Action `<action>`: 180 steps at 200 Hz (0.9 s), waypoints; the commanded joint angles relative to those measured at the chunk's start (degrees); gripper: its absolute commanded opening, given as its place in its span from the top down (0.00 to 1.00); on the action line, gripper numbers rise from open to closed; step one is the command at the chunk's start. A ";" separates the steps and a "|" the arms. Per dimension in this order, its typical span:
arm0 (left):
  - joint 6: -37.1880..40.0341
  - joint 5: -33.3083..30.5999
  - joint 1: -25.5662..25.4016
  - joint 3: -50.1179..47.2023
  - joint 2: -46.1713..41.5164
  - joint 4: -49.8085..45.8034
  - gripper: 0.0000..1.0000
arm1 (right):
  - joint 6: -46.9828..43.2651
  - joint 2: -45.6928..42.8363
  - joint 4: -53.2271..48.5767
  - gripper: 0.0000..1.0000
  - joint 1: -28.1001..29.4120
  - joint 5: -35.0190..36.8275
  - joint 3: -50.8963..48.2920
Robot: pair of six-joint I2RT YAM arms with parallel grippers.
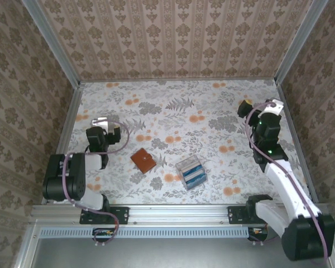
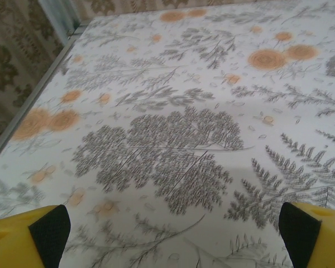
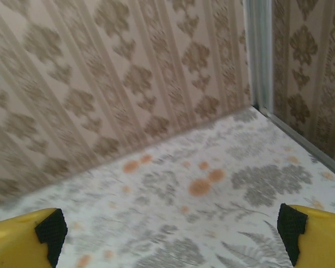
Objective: Put the credit cards into the card holder
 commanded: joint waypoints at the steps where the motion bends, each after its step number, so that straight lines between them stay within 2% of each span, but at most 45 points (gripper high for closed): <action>1: -4.02 -3.95 -1.63 7.60 -12.64 -22.00 0.00 | 7.43 -2.88 -16.65 0.00 -0.11 -10.20 -0.37; 12: -13.04 -5.96 -1.96 13.58 -16.98 -38.58 0.00 | 7.63 -2.25 -18.14 0.03 0.74 -15.94 0.12; 24: -27.19 -8.72 -1.93 20.48 -19.35 -56.31 0.00 | 5.94 0.61 -20.63 0.07 3.47 -22.17 2.09; 32: -35.77 -8.26 -1.70 23.31 -20.07 -65.94 0.00 | 4.75 3.11 -23.96 0.08 6.59 -23.39 4.40; 38: -39.91 -5.36 -1.32 23.94 -20.44 -70.28 0.00 | 3.56 5.01 -26.07 0.08 9.55 -23.62 5.92; 57: -41.20 14.75 0.96 21.55 -21.47 -70.22 0.00 | -0.86 10.52 -32.83 0.09 19.29 -22.86 10.35; 77: -40.65 22.15 -1.25 20.70 -21.98 -74.24 0.00 | -5.23 16.57 -38.49 0.12 26.38 -22.43 14.34; 102: -39.04 20.63 -8.08 20.50 -22.78 -78.89 0.00 | -9.05 22.84 -45.85 0.17 30.59 -19.86 18.61; 129: -39.55 21.46 -13.62 19.55 -21.01 -80.34 0.00 | -10.83 28.98 -50.59 0.32 30.85 -18.91 21.20; 148: -40.13 21.60 -15.89 18.31 -19.24 -78.80 0.02 | -11.58 32.18 -52.87 0.48 31.02 -20.39 22.16; 180: -40.65 22.01 -17.67 17.66 -15.95 -77.61 0.04 | -12.53 34.73 -52.74 0.61 31.44 -22.20 21.50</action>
